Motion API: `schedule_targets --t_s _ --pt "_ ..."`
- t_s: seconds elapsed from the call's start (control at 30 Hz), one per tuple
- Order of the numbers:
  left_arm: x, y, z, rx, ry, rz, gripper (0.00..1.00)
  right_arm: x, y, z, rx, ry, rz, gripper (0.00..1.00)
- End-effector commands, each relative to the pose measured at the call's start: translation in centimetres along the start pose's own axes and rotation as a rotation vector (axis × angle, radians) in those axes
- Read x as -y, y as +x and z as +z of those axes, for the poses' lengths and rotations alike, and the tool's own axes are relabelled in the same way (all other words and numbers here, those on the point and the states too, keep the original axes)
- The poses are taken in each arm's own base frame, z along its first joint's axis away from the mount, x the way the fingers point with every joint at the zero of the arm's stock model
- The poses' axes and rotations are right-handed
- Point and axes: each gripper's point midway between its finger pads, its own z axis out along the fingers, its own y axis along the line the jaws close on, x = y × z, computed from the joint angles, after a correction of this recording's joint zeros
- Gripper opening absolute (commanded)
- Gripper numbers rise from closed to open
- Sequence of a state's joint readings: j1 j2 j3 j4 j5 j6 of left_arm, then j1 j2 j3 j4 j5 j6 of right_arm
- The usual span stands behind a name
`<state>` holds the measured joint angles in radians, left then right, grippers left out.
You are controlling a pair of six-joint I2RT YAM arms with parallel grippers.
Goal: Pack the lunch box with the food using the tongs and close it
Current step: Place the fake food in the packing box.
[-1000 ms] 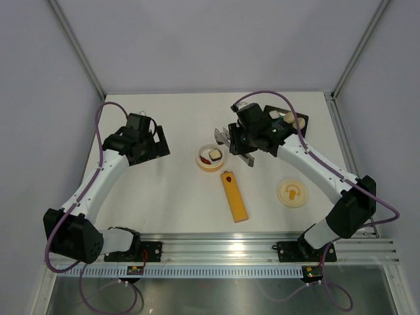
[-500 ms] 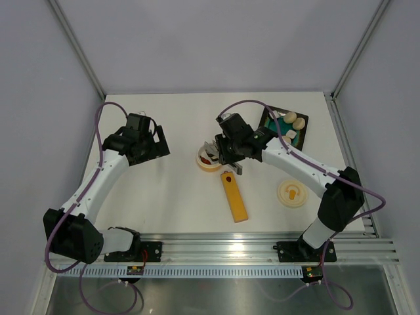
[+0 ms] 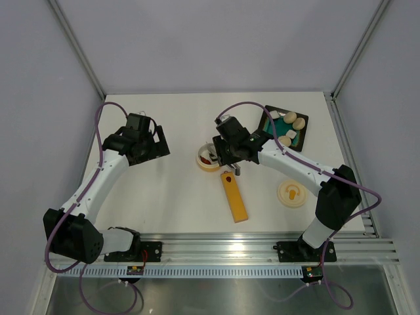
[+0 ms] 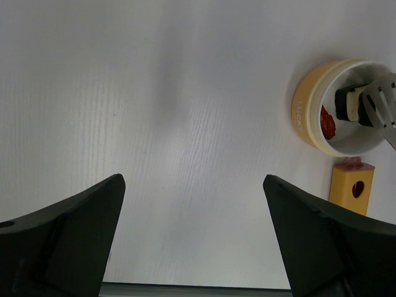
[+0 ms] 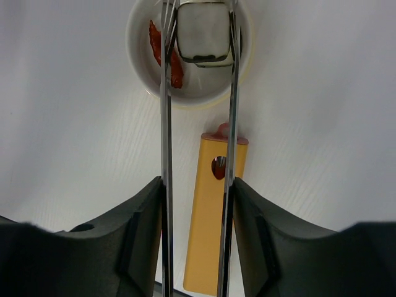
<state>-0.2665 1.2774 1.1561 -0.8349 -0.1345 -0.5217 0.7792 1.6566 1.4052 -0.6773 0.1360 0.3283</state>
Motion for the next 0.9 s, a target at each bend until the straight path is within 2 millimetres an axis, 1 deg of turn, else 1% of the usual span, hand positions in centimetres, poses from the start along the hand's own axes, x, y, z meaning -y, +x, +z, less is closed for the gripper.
schedule_targets --t_s 0.0,0.1,0.3,0.4,0.57,0.6,0.73,0.87 --pt "0.9 -1.7 -0.8 0.063 0.043 -0.016 0.99 -0.7 -1.6 0.1 0.071 0.000 0.008 0.54" --pt "0.9 -1.6 -0.8 0.061 0.044 -0.016 0.99 -0.7 -1.6 0.0 0.072 -0.002 0.009 0.58" --pt "0.9 -1.5 -0.7 0.057 0.045 -0.015 0.99 -0.8 -1.8 -0.3 0.076 -0.009 0.009 0.59" --pt "0.9 -1.5 -0.8 0.059 0.047 -0.017 0.99 -0.9 -2.3 -1.0 0.094 -0.016 0.013 0.59" --pt "0.8 -1.5 -0.8 0.060 0.045 -0.017 0.99 -0.8 -4.1 -2.9 0.158 -0.015 0.016 0.59" --pt "0.8 -1.5 -0.8 0.060 0.045 -0.016 0.99 -0.7 -4.2 -3.2 0.163 -0.007 0.011 0.59" --pt "0.7 -1.5 -1.0 0.066 0.044 -0.017 0.99 1.3 -5.5 -4.7 0.225 0.089 0.012 0.60" --pt "0.6 -1.5 -1.1 0.069 0.042 -0.014 0.99 4.0 -6.3 -5.5 0.247 0.156 0.047 0.60"
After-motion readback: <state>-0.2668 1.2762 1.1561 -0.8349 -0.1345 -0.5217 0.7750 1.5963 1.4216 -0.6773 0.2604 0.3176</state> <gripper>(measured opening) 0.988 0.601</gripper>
